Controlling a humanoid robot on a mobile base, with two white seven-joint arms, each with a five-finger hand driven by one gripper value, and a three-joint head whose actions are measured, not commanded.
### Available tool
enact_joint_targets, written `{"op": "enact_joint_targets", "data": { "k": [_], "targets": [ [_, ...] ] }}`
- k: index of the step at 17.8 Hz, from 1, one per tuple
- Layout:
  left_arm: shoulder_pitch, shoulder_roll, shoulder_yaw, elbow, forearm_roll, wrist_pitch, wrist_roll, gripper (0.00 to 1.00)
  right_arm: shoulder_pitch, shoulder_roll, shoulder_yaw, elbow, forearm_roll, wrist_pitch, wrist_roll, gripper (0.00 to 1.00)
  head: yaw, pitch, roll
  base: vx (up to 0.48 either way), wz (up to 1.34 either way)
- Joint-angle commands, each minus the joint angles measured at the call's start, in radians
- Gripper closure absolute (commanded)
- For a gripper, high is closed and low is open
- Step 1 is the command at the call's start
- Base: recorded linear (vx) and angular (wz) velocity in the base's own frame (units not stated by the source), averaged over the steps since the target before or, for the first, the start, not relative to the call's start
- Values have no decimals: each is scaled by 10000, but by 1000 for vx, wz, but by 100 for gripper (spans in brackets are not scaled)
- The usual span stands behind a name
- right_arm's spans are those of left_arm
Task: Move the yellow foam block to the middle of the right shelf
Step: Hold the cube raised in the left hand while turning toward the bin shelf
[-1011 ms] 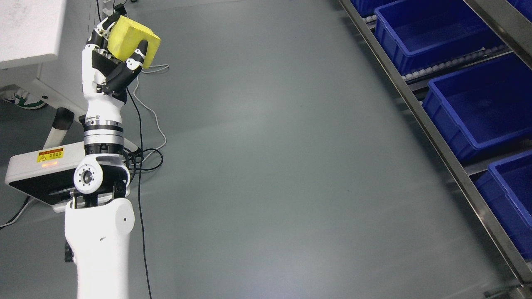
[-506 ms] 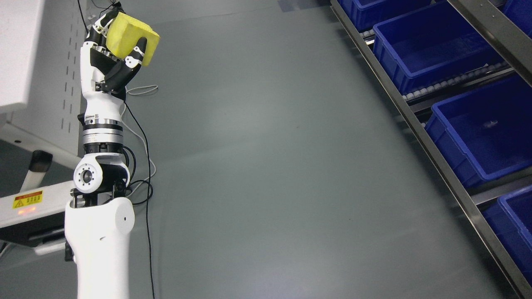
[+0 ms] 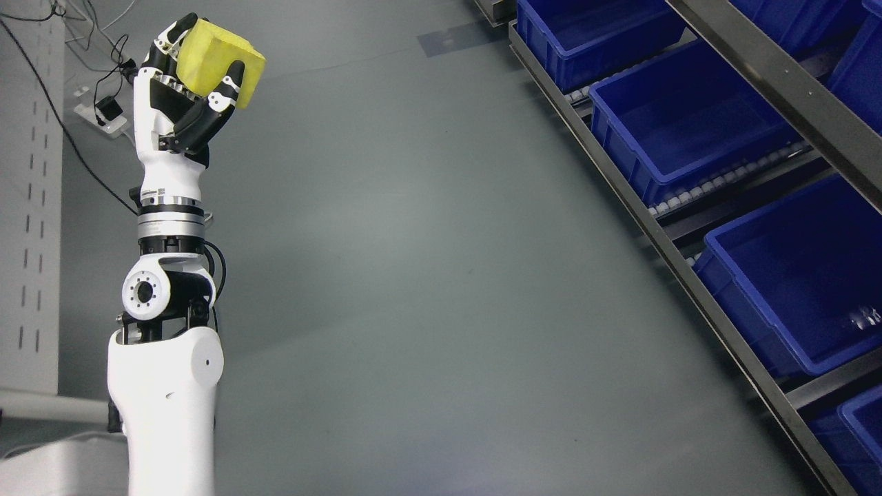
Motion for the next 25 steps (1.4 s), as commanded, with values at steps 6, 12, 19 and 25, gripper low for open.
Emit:
{"op": "enact_joint_targets", "data": {
  "k": [6,12,19,25],
  "targets": [
    [-53,172,-97,-28,0,-11,-1,56,16,-175,1,-174,31,5,8,0,0,0,0,498,-130],
    [39,172,-266,-350,0,-73,-1,56,16,-175,1,-174,31,5,8,0,0,0,0,429,-247],
    [-98,172,-1261,-1086,15,-88,-16,56,16,-175,1,-174,31,5,8,0,0,0,0,308,-665],
    [-2716,172,-2686,-1026,168,842,14,56,16,-175,1,-174,31,5,8,0,0,0,0,187,-498]
  ]
}}
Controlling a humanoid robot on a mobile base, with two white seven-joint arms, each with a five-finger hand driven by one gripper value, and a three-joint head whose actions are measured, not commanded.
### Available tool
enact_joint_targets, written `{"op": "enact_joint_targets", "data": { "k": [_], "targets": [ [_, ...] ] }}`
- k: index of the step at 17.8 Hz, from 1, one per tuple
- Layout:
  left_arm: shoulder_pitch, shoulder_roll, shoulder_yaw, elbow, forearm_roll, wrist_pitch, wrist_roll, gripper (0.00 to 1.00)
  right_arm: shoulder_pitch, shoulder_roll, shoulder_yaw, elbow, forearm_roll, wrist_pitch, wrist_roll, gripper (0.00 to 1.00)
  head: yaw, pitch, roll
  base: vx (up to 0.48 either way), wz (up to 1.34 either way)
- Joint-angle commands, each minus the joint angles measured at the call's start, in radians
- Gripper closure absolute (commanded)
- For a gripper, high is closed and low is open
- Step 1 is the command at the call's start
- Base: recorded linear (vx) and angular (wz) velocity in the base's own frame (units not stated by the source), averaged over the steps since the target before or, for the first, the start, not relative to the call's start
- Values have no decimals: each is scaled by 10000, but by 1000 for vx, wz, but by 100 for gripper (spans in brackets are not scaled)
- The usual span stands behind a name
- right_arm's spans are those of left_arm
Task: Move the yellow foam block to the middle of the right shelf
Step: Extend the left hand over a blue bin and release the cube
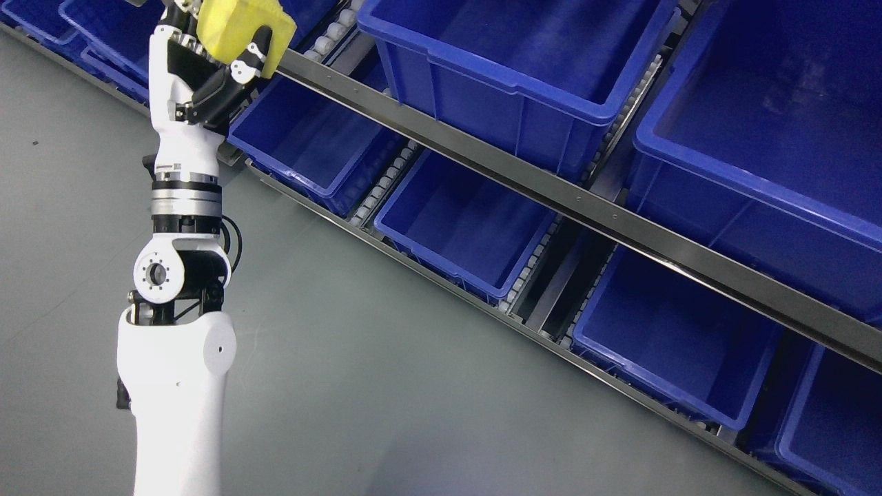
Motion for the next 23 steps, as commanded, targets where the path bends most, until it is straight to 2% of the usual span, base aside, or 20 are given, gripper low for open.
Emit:
{"op": "enact_joint_targets", "data": {
  "k": [1,5,7,11,15,16,18,19,23],
  "targets": [
    [-2199,176,-1919,-137,175,1404,56,56,13,-175,2,-175,31,5,7,0,0,0,0,128,-290],
    [-3793,176,-2580,1377,191,3214,72,56,13,-175,2,-175,31,5,7,0,0,0,0,165,-191],
    [-3951,176,-3024,2131,252,4120,72,56,13,-175,2,-175,31,5,7,0,0,0,0,141,-226],
    [-4411,176,-3961,3896,390,4277,72,52,13,-175,2,-175,31,5,7,0,0,0,0,126,-207],
    [-4411,176,-4023,4052,421,4247,41,46,13,-175,2,-175,46,5,7,0,0,0,0,108,-155],
    [-4411,176,-4114,4052,421,4247,41,39,13,-175,2,-175,46,5,7,0,0,0,0,101,-141],
    [-4411,176,-4665,4037,329,4247,41,5,13,-175,2,-175,31,5,7,0,0,0,0,108,-129],
    [-4396,176,-4759,4006,314,4247,41,0,13,-175,2,-175,31,5,7,0,0,0,0,68,-121],
    [-4396,176,-4607,3853,314,4125,133,0,13,-175,2,-175,31,5,7,0,0,0,0,45,-68]
  ]
}}
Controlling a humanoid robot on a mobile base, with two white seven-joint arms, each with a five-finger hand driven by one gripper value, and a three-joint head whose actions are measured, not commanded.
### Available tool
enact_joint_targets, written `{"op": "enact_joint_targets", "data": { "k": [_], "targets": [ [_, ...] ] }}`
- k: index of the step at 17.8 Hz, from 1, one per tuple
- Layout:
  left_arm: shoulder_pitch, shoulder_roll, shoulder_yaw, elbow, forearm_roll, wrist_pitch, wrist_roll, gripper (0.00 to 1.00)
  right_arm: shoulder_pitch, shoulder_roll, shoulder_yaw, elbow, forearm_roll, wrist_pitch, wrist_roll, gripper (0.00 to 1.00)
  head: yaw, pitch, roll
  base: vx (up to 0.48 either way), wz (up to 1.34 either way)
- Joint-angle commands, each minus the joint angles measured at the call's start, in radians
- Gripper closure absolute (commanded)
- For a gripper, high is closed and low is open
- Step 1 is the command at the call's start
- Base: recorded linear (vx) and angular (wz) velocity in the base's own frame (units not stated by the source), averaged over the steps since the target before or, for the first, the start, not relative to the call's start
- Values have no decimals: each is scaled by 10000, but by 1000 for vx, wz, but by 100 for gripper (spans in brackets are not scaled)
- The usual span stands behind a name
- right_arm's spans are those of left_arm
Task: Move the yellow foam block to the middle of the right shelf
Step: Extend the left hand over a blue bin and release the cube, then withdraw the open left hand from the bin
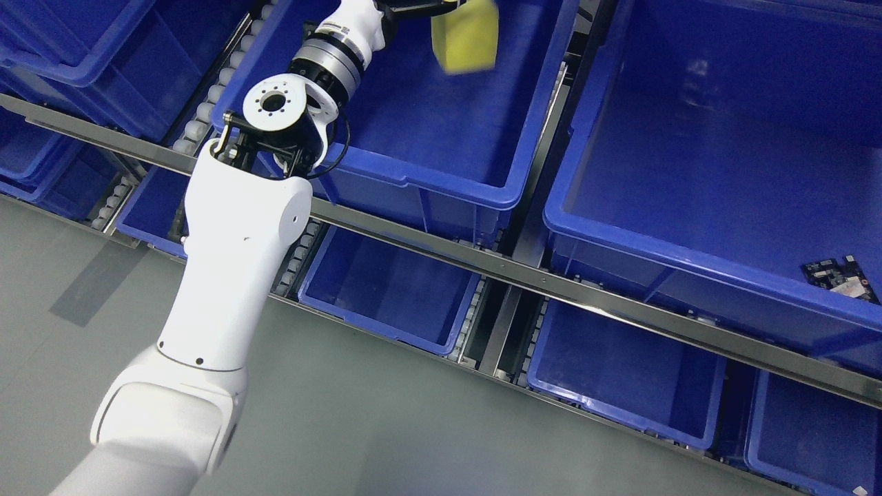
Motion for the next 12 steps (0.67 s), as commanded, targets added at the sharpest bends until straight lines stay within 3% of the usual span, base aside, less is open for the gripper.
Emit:
{"op": "enact_joint_targets", "data": {
  "k": [1,5,9,12],
  "targets": [
    [-107,175,-833,606,-21,-315,62,0,16,-175,1,-174,31,5,8,0,0,0,0,26,-7],
    [-153,175,238,-7,-21,-1681,31,0,16,-175,1,-174,31,5,8,0,0,0,0,0,0],
    [-16,175,2429,-681,-6,-1744,-30,0,16,-175,1,-174,31,5,8,0,0,0,0,0,0],
    [840,175,3783,-1738,-6,-1774,0,0,16,-175,1,-174,31,5,8,0,0,0,0,0,0]
  ]
}}
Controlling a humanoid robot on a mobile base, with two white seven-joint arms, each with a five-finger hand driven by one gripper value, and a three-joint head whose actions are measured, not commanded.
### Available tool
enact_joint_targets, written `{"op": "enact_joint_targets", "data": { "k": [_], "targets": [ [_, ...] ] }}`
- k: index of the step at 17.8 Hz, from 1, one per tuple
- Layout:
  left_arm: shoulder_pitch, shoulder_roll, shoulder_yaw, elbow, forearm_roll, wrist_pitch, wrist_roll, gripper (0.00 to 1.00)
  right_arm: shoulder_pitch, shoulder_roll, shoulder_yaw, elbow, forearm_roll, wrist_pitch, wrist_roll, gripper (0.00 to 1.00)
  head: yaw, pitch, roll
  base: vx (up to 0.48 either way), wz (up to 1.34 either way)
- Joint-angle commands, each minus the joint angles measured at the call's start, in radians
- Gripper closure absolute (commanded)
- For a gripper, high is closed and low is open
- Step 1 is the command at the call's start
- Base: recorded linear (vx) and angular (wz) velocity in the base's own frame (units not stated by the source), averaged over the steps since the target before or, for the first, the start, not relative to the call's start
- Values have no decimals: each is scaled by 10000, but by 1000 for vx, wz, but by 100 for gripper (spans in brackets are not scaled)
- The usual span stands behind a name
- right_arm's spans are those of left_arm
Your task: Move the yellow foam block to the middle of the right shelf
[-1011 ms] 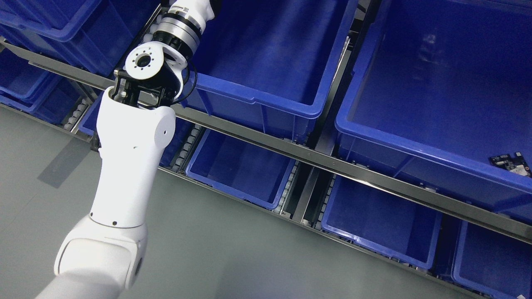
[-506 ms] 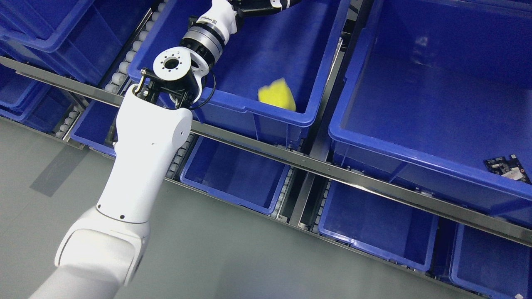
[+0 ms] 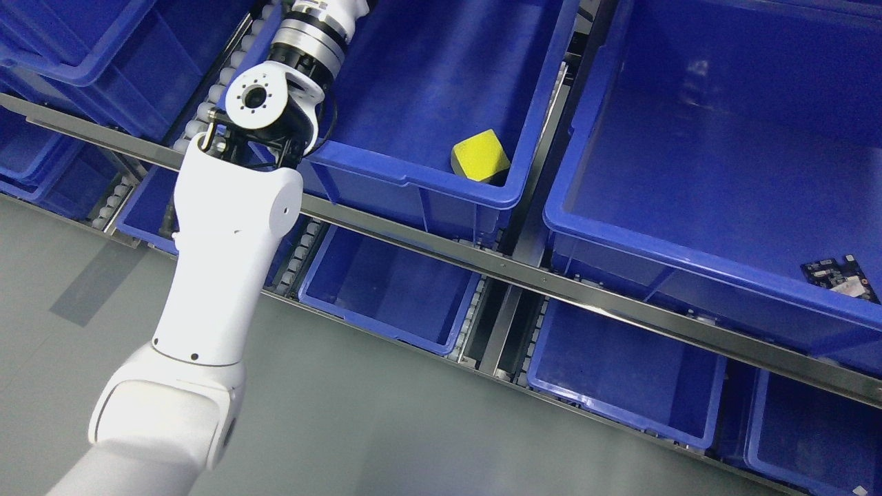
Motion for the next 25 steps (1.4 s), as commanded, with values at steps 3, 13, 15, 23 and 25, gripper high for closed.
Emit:
{"op": "enact_joint_targets", "data": {
  "k": [3,13,15,23,25],
  "targets": [
    [2152,175,2997,-2337,7,-493,88,0,15,-175,1,-175,30,5,7,0,0,0,0,0,0],
    [3998,175,2445,-3352,-8,317,103,0,15,-175,1,-175,30,5,7,0,0,1,0,0,0],
    [3982,175,2445,-3352,-8,334,103,0,15,-175,-14,-175,30,5,7,0,0,1,0,0,0],
    [3736,175,2430,-3352,-8,334,57,0,15,-175,1,-175,30,5,7,0,0,1,0,0,0],
    [3721,175,2445,-3368,-8,334,42,0,15,-175,1,-175,30,5,7,0,0,1,0,0,0]
  ]
}}
